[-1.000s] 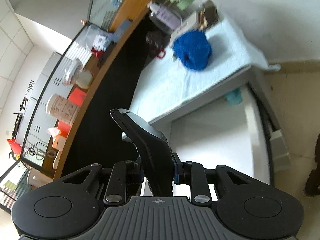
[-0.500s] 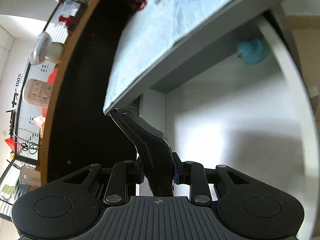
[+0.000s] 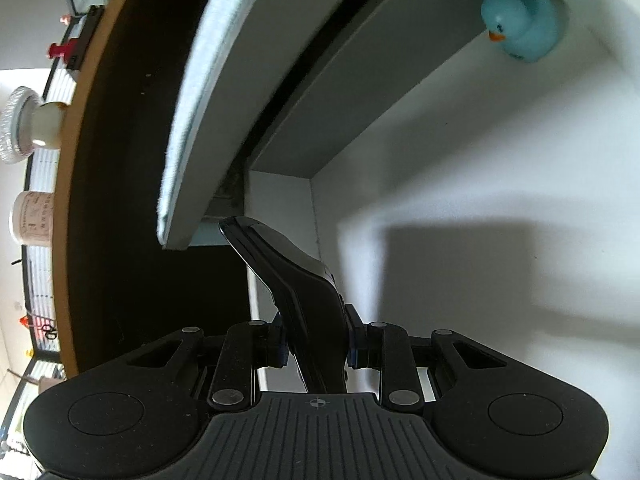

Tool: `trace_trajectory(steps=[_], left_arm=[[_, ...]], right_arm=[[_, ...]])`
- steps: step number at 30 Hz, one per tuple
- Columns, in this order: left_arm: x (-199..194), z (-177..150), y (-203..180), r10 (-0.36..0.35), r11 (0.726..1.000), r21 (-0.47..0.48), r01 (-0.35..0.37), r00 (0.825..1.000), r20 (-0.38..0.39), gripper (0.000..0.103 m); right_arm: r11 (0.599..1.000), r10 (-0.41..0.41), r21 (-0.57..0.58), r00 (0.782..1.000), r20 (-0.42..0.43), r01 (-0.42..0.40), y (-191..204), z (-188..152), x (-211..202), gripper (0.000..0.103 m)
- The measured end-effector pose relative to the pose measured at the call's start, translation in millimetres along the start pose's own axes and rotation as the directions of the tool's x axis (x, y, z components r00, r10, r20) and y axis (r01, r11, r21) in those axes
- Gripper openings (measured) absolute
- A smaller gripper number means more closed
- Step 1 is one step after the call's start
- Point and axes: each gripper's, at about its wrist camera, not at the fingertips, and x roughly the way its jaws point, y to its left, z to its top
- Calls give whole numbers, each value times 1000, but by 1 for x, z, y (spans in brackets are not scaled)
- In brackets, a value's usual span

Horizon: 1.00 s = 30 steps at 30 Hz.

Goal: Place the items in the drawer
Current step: 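Lower the calculator into the drawer and open the right tool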

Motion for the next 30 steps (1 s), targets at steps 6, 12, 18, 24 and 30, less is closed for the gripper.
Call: trace_trajectory(steps=[6,12,18,24,30], left_arm=[[2,4,-2,-6,1000,-1,6,1000,-1,47],[5,7,-3,-8,1000,-3,8,1000,-3,47],[5,7,0,-11,1000,-1,11,1000,0,48],[5,7,2,-13,1000,0,13,1000,3,50],[6,8,3,-15,1000,0,15,1000,2,50]], right_arm=[[1000,8,-4,1000,-3,-8,-2,3,15,29],[996,-56,-67,998,8,57,4,3,19,36],[980,-143,-136,989,45,148,13,5,2,41],[966,-199,-152,978,67,207,11,4,-16,41],[927,-274,-241,958,89,287,16,2,-30,45]])
